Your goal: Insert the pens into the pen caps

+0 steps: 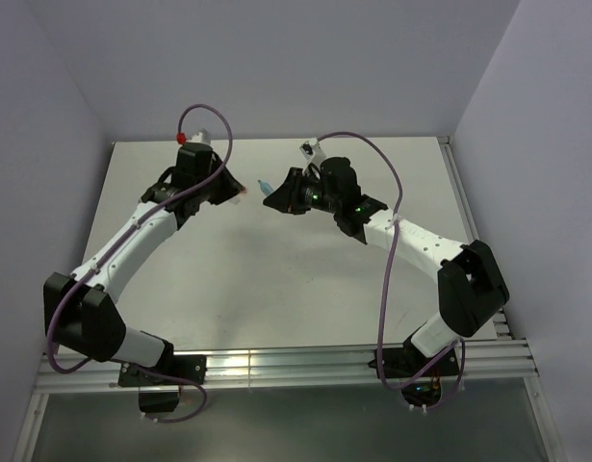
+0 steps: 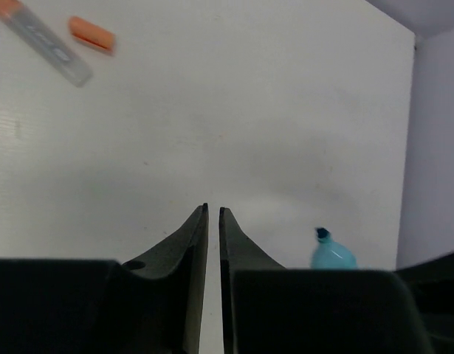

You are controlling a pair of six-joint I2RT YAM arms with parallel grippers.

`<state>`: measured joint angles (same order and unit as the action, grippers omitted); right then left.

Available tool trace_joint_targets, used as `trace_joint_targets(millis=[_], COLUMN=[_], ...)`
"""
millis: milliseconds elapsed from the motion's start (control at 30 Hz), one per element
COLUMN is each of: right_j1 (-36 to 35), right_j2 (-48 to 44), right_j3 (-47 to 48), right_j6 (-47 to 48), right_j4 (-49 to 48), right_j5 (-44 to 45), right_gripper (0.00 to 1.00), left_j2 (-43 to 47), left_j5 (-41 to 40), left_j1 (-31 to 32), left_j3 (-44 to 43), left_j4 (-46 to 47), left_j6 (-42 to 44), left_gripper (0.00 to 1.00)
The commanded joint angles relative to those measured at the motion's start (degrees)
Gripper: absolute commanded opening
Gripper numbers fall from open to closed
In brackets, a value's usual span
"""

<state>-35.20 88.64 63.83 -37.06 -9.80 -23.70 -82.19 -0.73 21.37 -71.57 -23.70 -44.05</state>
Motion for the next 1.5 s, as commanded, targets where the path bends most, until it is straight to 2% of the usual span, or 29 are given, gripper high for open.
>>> trace_joint_targets(millis=[0,500,1467], right_j1=[-0.22,-1.54,-3.21], right_j2=[-0.13,0.57,4.08], right_j3=[2.87,4.46,8.15], right_j6=[0.06,-0.03,3.83], right_j4=[-1.8,-0.83,6.54], right_j5=[-1.52,-0.99,-3.28], right_gripper=[0.0,0.0,0.0], left_j2=[1.16,-0.69,-0.6], left_j5=[2.31,2.05,1.0], left_j1=[3.06,8.34,9.22], left_j3=[-1.02,-3.93,-6.56], left_j4=[6.13,5.95,4.45], left_j6=[-2.18,-3.49,-2.0], left_gripper=[0.16,0.17,0.16])
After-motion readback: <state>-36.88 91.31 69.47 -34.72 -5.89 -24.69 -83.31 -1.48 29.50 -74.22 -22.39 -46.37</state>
